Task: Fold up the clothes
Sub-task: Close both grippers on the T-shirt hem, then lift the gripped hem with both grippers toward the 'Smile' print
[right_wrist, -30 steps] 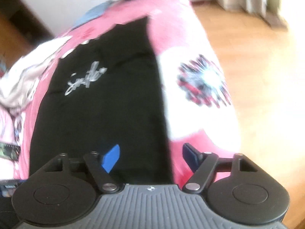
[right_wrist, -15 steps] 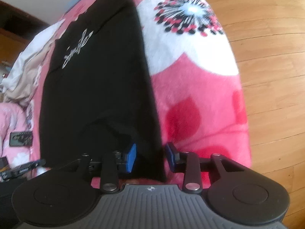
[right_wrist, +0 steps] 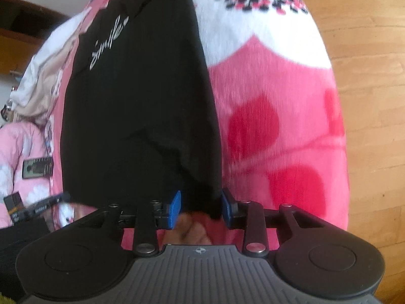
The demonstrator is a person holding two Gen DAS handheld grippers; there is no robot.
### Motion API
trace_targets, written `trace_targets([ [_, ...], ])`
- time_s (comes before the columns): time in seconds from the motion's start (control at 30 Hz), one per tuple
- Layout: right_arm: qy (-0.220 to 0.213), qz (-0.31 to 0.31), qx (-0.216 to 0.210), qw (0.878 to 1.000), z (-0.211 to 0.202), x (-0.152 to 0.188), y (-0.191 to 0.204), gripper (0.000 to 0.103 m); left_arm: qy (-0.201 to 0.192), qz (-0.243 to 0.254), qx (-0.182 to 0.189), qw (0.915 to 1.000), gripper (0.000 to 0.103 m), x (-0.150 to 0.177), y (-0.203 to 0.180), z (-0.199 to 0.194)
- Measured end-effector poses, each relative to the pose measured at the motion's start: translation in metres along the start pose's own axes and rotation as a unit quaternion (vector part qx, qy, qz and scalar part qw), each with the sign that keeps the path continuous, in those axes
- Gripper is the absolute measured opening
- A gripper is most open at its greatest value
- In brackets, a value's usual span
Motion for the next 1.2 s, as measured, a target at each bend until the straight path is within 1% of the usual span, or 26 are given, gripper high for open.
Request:
trace_targets([
  [0.07, 0.000, 0.002, -0.002, 1.000, 0.000, 0.000, 0.000, 0.036, 0.000, 0.001, 0.001, 1.0000, 0.022, 0.000, 0.000, 0.000],
  [0.2, -0.020, 0.012, -0.006, 1.000, -0.001, -0.008, 0.001, 0.036, -0.002, 0.002, 0.001, 1.0000, 0.023, 0.001, -0.001, 0.000],
  [0.27, -0.022, 0.010, -0.005, 1.000, 0.000, -0.010, 0.002, 0.035, -0.003, 0.004, 0.000, 1.0000, 0.023, 0.002, -0.002, 0.000],
  [0.33, -0.014, -0.001, -0.004, 1.000, 0.001, -0.007, 0.003, 0.035, -0.002, 0.007, -0.002, 1.0000, 0.023, 0.003, -0.003, 0.000],
  [0.37, -0.010, -0.006, -0.004, 1.000, 0.002, -0.006, 0.003, 0.032, -0.001, 0.010, -0.002, 0.9999, 0.023, 0.004, -0.004, 0.000],
  [0.4, -0.005, -0.009, -0.005, 1.000, 0.002, -0.004, 0.004, 0.026, 0.001, 0.013, -0.002, 0.9999, 0.023, 0.004, -0.005, 0.000],
  [0.5, -0.001, -0.004, -0.006, 1.000, 0.002, -0.003, 0.001, 0.021, 0.009, 0.019, 0.001, 0.9998, 0.023, 0.003, -0.006, 0.000],
  [0.67, 0.001, -0.005, 0.001, 1.000, 0.004, -0.004, 0.000, 0.020, 0.017, 0.033, -0.002, 0.9993, 0.023, 0.004, -0.008, 0.002],
  [0.8, 0.002, -0.017, 0.014, 1.000, 0.004, -0.004, 0.001, 0.020, 0.015, 0.049, -0.018, 0.9985, 0.022, 0.006, -0.010, 0.001],
  [0.83, 0.001, -0.022, 0.018, 1.000, 0.004, -0.004, 0.002, 0.019, 0.013, 0.057, -0.024, 0.9980, 0.020, 0.007, -0.012, 0.000],
  [0.87, -0.001, -0.028, 0.022, 0.999, 0.004, -0.003, 0.003, 0.009, 0.012, 0.067, -0.030, 0.9972, 0.017, 0.008, -0.014, 0.000],
  [0.9, -0.003, -0.031, 0.024, 0.999, 0.003, -0.002, 0.003, 0.006, 0.011, 0.078, -0.035, 0.9963, 0.015, 0.009, -0.017, -0.001],
  [0.93, -0.005, -0.032, 0.024, 0.999, 0.003, -0.002, 0.003, 0.005, 0.010, 0.089, -0.038, 0.9953, 0.011, 0.010, -0.020, -0.001],
  [1.07, -0.014, -0.038, 0.018, 0.999, -0.002, -0.002, 0.006, 0.003, 0.007, 0.113, -0.046, 0.9925, 0.005, 0.011, -0.026, -0.004],
  [1.2, -0.024, -0.044, 0.007, 0.999, -0.008, -0.003, 0.011, 0.003, -0.015, 0.096, -0.035, 0.9946, 0.004, 0.000, -0.024, -0.016],
])
Point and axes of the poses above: each gripper's, at about its wrist camera, not at the fingertips, and z roughly the way its jaws point, y to its left, x to its underside, the point moved 7 cm from there along z, roughly the way its jaws point, and after that the axes turned 3 degrees about y, right-handed, at the moved point
